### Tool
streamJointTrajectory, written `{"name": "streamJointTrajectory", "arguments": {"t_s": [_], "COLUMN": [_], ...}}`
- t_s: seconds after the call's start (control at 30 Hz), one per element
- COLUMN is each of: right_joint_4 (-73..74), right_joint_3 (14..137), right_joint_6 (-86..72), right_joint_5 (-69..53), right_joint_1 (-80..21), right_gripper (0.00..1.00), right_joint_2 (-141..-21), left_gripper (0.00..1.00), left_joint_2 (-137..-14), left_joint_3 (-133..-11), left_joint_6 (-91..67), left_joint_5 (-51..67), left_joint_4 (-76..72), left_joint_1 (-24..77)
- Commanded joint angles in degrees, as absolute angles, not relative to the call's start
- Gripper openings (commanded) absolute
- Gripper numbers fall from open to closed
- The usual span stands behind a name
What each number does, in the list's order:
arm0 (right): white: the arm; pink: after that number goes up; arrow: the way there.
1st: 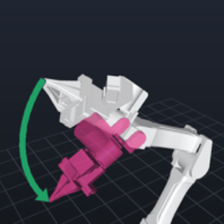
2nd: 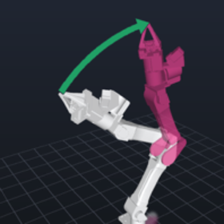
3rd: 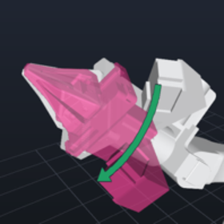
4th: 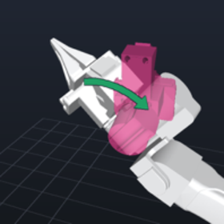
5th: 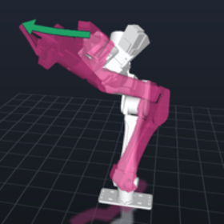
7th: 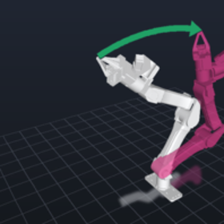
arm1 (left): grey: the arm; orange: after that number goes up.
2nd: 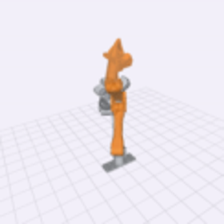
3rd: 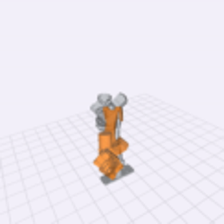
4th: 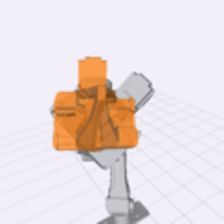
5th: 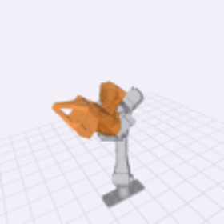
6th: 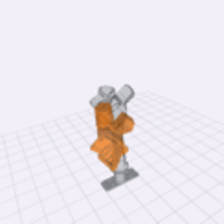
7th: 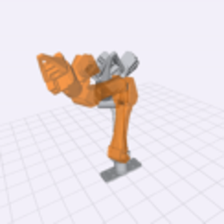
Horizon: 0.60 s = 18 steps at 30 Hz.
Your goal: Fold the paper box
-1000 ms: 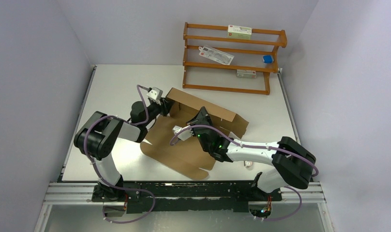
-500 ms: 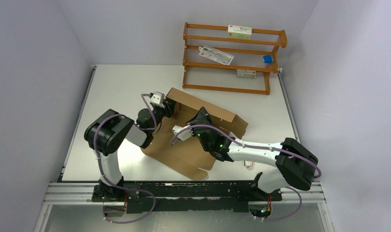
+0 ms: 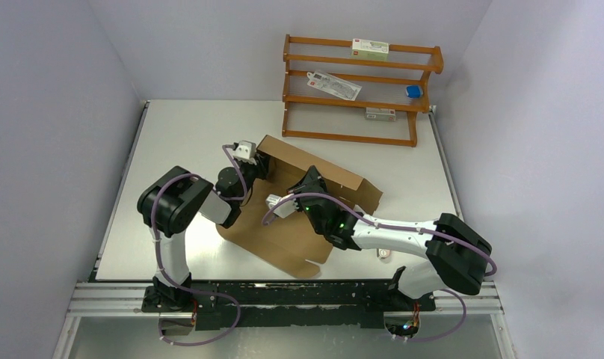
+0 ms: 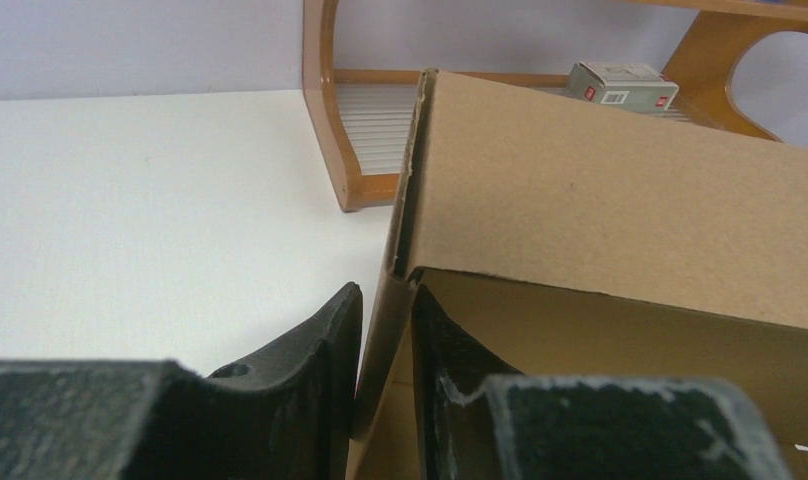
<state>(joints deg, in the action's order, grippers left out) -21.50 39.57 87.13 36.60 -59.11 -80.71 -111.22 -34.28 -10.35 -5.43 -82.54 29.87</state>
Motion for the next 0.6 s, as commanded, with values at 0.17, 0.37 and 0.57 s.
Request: {"name": "streamJointTrajectory", "arguments": {"t_s": [0.17,0.37,0.57], "right_joint_4": [-16.8,-16.3,-16.1], "right_joint_3": [39.4,39.4,39.5], "right_joint_6": [86.3,85.7,85.0], "right_joint_5": [34.9,34.8,35.0], "right_joint_1": [-59.9,-60.0,-59.9], "right_gripper": [0.07,0.07,0.07], "right_joint_2": [-79.6,-79.1,-79.1], "left_gripper": [0.23,0.17,0.16], "left_joint_2": [-111.2,-110.5,-110.6], "left_joint_3": [-34.8,-34.4,-33.8], "left_joint_6": [-9.1,-7.6,-7.1], "left_joint_5": [-15.7,-24.5,-34.7], "left_joint_4": [-86.0,-85.9,-86.8], "left_joint_1": [31.3,34.0,36.3]}}
